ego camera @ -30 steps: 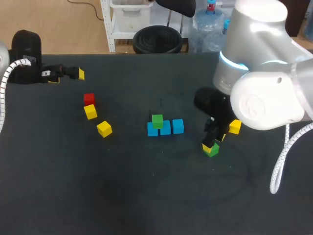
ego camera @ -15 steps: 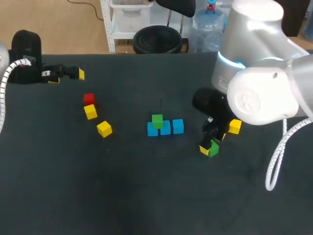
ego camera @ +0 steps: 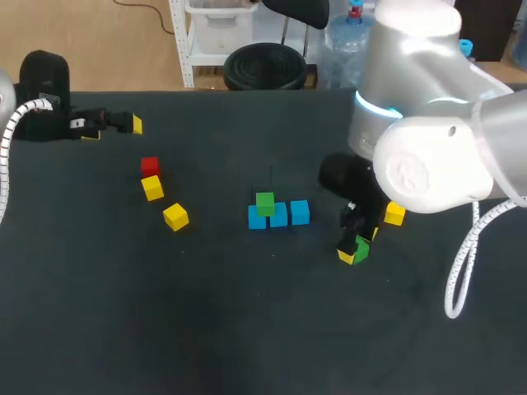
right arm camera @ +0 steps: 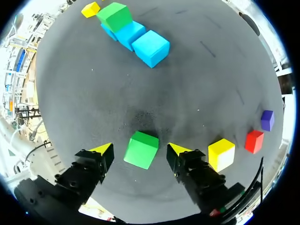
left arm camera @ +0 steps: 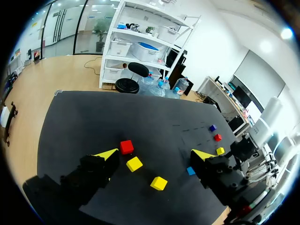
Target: Place the blue cubes, place green cubes on the blue cubes, place the yellow cubes on the green cubes, then place the red cubes on the yellow cubes, and place purple cube on the red cubes.
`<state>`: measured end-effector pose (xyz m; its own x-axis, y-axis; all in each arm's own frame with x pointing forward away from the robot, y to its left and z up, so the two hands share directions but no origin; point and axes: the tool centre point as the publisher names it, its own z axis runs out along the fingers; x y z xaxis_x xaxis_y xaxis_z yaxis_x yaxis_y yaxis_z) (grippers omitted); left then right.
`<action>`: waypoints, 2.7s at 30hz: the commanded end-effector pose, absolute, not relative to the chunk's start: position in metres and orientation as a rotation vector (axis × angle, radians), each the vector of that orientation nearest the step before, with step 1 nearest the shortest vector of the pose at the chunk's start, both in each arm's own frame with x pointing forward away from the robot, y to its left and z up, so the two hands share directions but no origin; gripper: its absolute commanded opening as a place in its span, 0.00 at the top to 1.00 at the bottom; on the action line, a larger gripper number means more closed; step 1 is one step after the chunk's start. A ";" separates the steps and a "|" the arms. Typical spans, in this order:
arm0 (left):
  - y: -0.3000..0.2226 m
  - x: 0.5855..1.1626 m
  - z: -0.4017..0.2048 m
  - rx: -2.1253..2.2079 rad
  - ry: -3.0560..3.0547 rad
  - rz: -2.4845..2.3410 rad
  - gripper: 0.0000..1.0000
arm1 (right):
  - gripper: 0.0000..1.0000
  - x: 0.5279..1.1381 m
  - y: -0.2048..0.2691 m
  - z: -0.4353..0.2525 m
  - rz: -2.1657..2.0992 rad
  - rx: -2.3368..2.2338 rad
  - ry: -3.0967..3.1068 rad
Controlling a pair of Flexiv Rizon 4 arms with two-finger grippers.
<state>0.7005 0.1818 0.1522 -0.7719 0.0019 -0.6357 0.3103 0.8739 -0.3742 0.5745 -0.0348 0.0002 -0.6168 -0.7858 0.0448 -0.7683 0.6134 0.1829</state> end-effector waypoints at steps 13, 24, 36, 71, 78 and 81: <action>0.184 0.700 0.150 0.230 2.378 -0.630 0.00 | 0.49 0.568 -0.034 0.000 0.023 1.352 -2.733; 0.184 0.700 0.150 0.230 2.378 -0.630 0.00 | 0.83 0.571 -0.035 -0.001 0.078 1.372 -2.741; 0.184 0.700 0.150 0.230 2.378 -0.630 0.00 | 1.00 0.592 -0.051 0.049 -0.010 1.740 -2.615; 0.184 0.700 0.150 0.230 2.378 -0.630 0.00 | 1.00 0.594 -0.032 0.085 -0.241 1.916 -2.459; 0.184 0.700 0.150 0.230 2.378 -0.630 0.00 | 1.00 0.601 -0.006 0.088 -0.039 2.034 -2.278; 0.184 0.700 0.150 0.230 2.378 -0.630 0.00 | 1.00 0.603 0.007 0.088 -0.033 2.093 -2.221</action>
